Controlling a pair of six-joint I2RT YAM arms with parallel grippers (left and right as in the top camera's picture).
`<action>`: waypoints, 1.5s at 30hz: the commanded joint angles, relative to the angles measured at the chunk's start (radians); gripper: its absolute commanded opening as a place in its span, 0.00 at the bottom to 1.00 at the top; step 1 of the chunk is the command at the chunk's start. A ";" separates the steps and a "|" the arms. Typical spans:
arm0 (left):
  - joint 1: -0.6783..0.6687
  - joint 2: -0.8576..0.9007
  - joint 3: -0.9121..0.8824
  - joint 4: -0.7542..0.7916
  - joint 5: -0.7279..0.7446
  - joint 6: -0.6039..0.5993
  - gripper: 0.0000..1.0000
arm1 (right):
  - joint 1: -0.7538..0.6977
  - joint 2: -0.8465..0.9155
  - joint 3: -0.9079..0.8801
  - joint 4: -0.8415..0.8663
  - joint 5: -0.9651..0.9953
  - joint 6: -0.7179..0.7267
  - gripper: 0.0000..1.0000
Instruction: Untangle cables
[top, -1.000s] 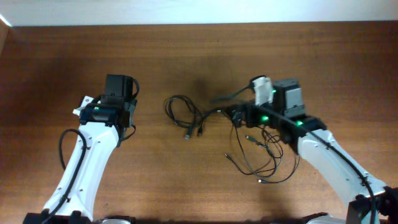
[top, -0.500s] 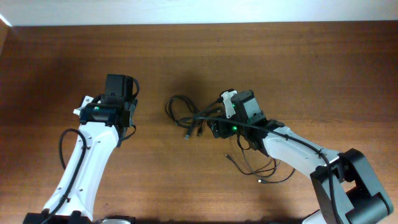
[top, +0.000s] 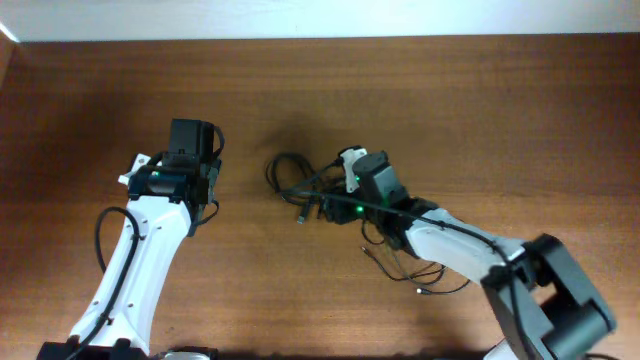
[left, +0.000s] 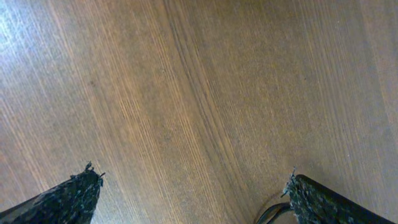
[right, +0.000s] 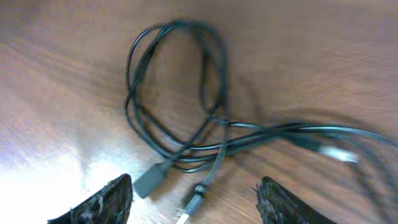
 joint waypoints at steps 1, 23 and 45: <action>0.003 0.004 0.000 -0.001 0.001 -0.002 0.99 | 0.038 0.079 0.006 0.064 0.009 0.029 0.64; 0.003 0.004 0.000 -0.002 0.001 -0.002 0.99 | 0.040 0.241 0.007 0.254 0.080 0.082 0.43; 0.003 0.004 0.000 -0.001 0.000 -0.002 0.99 | 0.040 -0.095 0.007 0.248 -0.048 0.045 0.04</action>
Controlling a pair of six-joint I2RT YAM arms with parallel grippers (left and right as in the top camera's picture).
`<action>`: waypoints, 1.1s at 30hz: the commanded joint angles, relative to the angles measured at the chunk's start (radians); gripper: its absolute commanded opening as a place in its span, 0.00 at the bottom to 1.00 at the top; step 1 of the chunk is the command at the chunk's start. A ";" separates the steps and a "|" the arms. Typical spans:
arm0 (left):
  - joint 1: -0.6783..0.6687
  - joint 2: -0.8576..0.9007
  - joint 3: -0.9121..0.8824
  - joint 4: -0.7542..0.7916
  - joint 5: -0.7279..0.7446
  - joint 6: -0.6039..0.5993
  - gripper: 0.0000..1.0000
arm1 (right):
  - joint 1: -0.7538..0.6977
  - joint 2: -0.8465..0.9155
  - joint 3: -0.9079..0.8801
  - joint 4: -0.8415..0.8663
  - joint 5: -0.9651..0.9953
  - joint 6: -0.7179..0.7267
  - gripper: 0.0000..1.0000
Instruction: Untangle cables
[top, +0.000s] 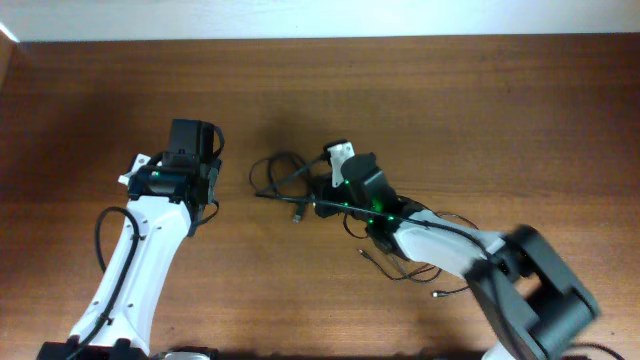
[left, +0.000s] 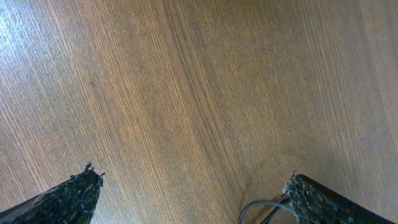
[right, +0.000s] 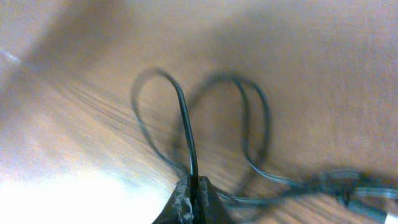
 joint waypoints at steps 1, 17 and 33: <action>0.003 0.004 0.000 0.000 0.000 -0.003 0.99 | 0.004 -0.156 -0.001 0.011 -0.033 -0.018 0.04; 0.003 0.004 0.000 0.345 0.871 1.082 0.99 | 0.003 -0.584 0.005 -0.069 0.126 -0.126 0.04; 0.003 -0.002 0.000 0.359 0.575 1.252 0.99 | 0.002 -0.464 0.005 -0.376 0.323 -0.151 0.04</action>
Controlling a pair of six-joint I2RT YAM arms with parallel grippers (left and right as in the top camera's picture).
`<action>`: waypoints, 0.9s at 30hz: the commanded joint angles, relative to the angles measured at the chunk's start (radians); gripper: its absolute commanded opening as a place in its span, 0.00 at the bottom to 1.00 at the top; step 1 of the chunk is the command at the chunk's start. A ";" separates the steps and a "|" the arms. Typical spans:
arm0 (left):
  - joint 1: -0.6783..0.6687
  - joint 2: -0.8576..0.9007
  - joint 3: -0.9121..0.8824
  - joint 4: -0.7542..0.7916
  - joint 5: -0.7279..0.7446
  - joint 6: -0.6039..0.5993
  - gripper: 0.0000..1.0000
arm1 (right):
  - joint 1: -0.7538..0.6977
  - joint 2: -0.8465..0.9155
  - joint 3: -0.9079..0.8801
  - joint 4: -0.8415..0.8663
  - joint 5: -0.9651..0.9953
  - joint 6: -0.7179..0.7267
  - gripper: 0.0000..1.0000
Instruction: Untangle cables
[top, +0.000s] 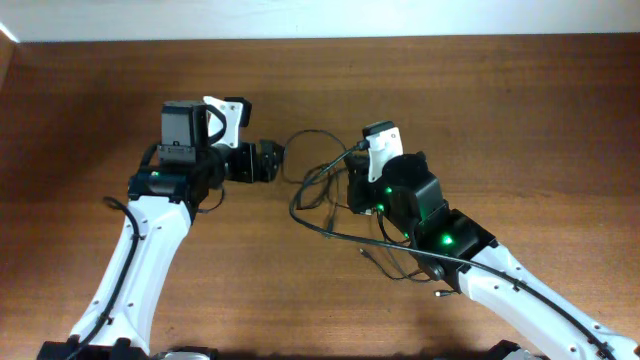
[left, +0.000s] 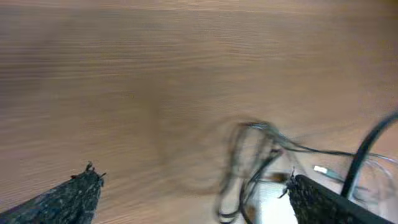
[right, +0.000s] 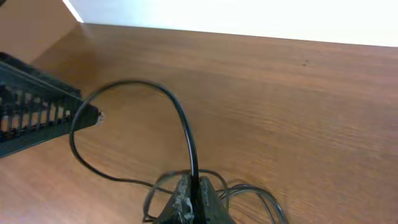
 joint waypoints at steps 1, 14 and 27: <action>0.003 -0.002 0.002 -0.004 -0.120 0.026 0.99 | 0.002 0.002 0.003 0.000 0.036 -0.003 0.04; 0.002 -0.002 0.002 0.144 0.480 0.607 0.99 | 0.002 0.002 0.003 0.065 0.010 -0.004 0.04; 0.002 0.002 0.002 0.102 0.453 0.637 0.58 | 0.004 0.002 0.003 0.206 -0.482 -0.206 0.04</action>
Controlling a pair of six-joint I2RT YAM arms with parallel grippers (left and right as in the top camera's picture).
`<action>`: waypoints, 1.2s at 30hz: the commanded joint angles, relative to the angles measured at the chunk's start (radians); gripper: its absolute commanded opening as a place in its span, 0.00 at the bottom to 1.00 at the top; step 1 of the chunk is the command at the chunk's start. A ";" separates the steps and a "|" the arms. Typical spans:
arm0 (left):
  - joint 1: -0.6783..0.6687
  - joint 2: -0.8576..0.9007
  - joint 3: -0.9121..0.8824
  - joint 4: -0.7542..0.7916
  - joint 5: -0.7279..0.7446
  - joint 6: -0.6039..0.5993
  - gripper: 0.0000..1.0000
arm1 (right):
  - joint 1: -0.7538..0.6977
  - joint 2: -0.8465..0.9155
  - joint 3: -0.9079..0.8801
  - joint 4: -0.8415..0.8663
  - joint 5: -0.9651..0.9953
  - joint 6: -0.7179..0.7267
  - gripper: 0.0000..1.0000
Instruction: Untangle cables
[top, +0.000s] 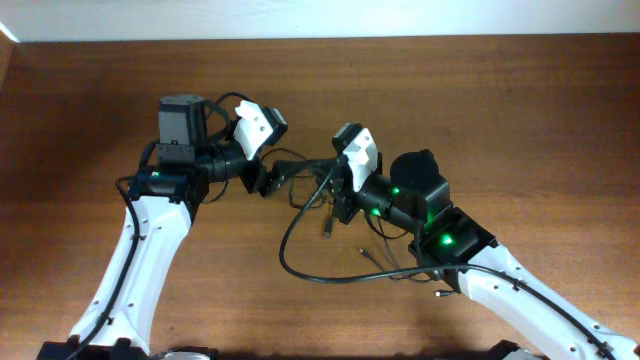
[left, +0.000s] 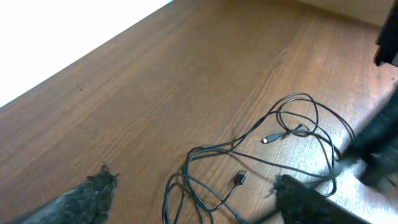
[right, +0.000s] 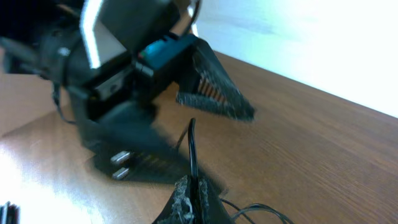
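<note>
A tangle of thin black cables (top: 300, 262) trails across the wooden table from the middle to the right. My right gripper (right: 191, 184) is shut on one black strand, held up off the table; in the overhead view the right gripper (top: 336, 200) sits mid-table. My left gripper (top: 262, 172) is close to its left, facing it, and fills the upper left of the right wrist view. The left gripper (left: 193, 178) is open with nothing between its fingers. Below it lie cable loops (left: 205, 165), a USB plug (left: 239, 178) and a small connector (left: 266, 139).
The wooden table (top: 520, 110) ends at a pale wall along the far edge. More cable ends and small plugs (top: 438, 294) lie beneath the right arm's forearm. Both arms reach in from the near side.
My right gripper, still shut on the strand, has moved a little left toward the left gripper. The left gripper has tilted, so its camera now looks down on the cable loops. The hanging loop reaches nearer me.
First my right gripper was open over the tangle and the left sat idle over bare wood. Then the right was shut on a strand low at the table. Later it held the strand raised while the left had swung toward the cables. Now the two grippers face each other closely.
</note>
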 joint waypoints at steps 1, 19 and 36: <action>0.002 0.002 0.004 0.000 -0.033 0.017 0.37 | 0.004 0.002 0.004 0.001 -0.071 -0.027 0.04; 0.005 0.001 0.004 0.069 -0.688 -0.927 0.00 | 0.003 0.006 0.003 -0.113 0.149 0.200 0.99; 0.088 0.001 0.004 0.023 -0.689 -1.186 0.00 | -0.051 0.180 0.003 -0.251 0.361 0.722 0.99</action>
